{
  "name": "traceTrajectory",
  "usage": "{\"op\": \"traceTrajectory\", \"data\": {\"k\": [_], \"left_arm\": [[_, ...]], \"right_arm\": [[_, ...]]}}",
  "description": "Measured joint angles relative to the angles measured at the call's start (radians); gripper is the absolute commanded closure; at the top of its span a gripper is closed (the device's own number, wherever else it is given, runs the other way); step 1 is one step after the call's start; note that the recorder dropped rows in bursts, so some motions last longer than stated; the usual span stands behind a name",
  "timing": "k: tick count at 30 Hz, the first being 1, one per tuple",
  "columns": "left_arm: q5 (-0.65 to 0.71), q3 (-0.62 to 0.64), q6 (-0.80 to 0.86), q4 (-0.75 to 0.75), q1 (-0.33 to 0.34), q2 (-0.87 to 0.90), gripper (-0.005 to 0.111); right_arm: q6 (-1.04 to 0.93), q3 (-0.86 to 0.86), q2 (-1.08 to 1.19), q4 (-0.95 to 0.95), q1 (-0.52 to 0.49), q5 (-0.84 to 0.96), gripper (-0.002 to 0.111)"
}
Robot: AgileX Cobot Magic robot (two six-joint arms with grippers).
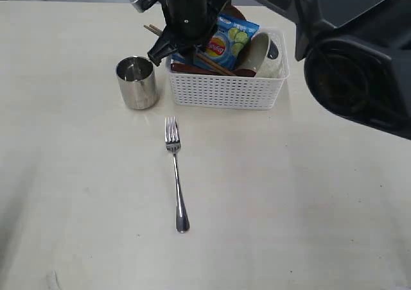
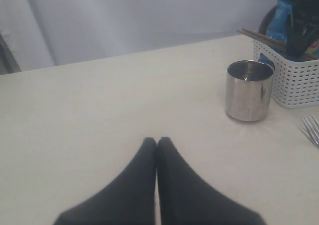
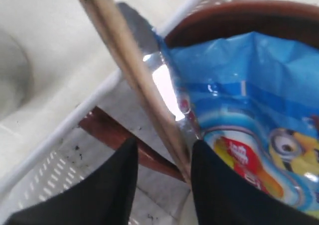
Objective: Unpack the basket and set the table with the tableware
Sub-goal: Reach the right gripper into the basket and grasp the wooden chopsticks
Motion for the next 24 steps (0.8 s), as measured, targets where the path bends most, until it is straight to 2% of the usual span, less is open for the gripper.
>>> {"op": "traceTrajectory", "data": {"k": [6,8,11,18,24], "left_arm": [[0.000,0.000,0.000,0.000,0.000,0.000,0.107],[0.000,0.000,0.000,0.000,0.000,0.000,0.107],[0.000,0.000,0.000,0.000,0.000,0.000,0.107],[0.000,0.000,0.000,0.000,0.000,0.000,0.107],[0.000,0.000,0.000,0.000,0.000,0.000,0.107]], "right_arm": [[-0.003,0.000,0.023,-0.005,0.000,0.000,0.074],[0.009,0.000,0.023,-0.015,0.000,0.000,0.084],[0.016,0.000,0.023,-0.039,0.000,-0.002,0.108],[-0.003,0.000,0.015,-0.079,0.000,-0.008,0.109],[0.001,0.000,-0.103,-0.066,0.000,-0.006,0.109]]}}
